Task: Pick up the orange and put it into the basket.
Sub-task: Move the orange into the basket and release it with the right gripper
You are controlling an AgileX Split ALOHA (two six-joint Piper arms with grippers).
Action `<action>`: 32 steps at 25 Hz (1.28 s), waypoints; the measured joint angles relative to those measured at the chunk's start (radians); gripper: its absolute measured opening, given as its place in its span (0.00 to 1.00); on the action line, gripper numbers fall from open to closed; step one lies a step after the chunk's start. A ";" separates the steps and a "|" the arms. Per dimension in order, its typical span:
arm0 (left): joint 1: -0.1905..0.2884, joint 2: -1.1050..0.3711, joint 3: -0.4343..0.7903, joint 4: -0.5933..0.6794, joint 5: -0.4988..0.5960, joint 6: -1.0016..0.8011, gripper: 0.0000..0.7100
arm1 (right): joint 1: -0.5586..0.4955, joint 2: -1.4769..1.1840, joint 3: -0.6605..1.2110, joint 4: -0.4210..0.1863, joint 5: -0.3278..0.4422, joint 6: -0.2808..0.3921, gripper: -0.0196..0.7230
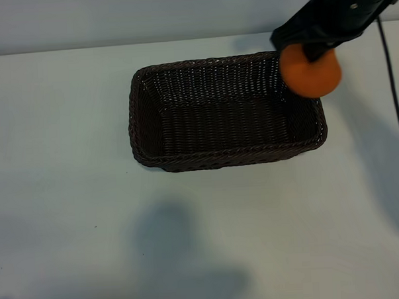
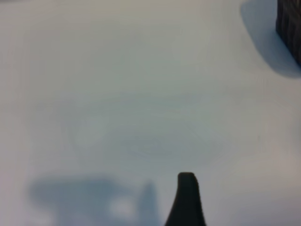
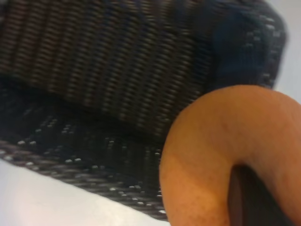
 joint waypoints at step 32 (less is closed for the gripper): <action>0.000 0.000 0.100 0.001 -0.054 -0.049 0.72 | 0.068 0.145 0.000 0.095 -0.122 -0.056 0.15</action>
